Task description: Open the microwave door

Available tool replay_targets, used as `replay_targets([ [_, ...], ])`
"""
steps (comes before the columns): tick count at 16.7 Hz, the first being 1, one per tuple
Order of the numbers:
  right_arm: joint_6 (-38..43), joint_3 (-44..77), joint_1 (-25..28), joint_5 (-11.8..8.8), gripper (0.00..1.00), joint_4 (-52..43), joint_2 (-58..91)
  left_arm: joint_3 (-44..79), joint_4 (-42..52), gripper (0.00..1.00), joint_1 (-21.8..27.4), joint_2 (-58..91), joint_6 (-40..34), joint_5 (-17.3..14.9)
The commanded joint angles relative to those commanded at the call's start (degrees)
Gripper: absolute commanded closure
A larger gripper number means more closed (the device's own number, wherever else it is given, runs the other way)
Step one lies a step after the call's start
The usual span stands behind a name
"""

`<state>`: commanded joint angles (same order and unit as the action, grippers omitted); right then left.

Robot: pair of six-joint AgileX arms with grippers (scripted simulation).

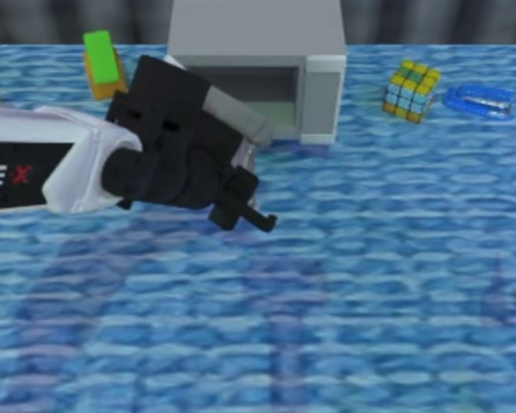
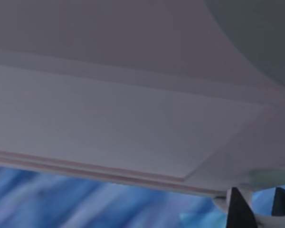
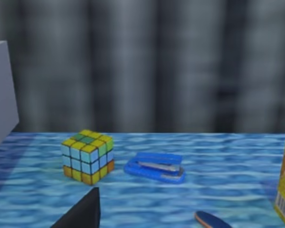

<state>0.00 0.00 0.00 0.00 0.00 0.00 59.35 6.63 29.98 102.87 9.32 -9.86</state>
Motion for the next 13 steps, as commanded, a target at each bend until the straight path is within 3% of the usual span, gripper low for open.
replay_targets([
  [5, 0.00, 0.00, 0.00, 0.00, 0.00, 0.00, 0.00, -0.44, 0.20, 1.00, -0.10, -0.05, 0.66, -0.81],
  [10, 0.00, 0.00, 0.00, 0.00, 0.00, 0.00, 0.00, -1.59, 1.32, 1.00, -2.82, -1.51, 6.40, -5.06],
  [13, 0.00, 0.00, 0.00, 0.00, 0.00, 0.00, 0.00, -1.78, 1.50, 1.00, -3.16, -1.67, 7.16, -5.69],
])
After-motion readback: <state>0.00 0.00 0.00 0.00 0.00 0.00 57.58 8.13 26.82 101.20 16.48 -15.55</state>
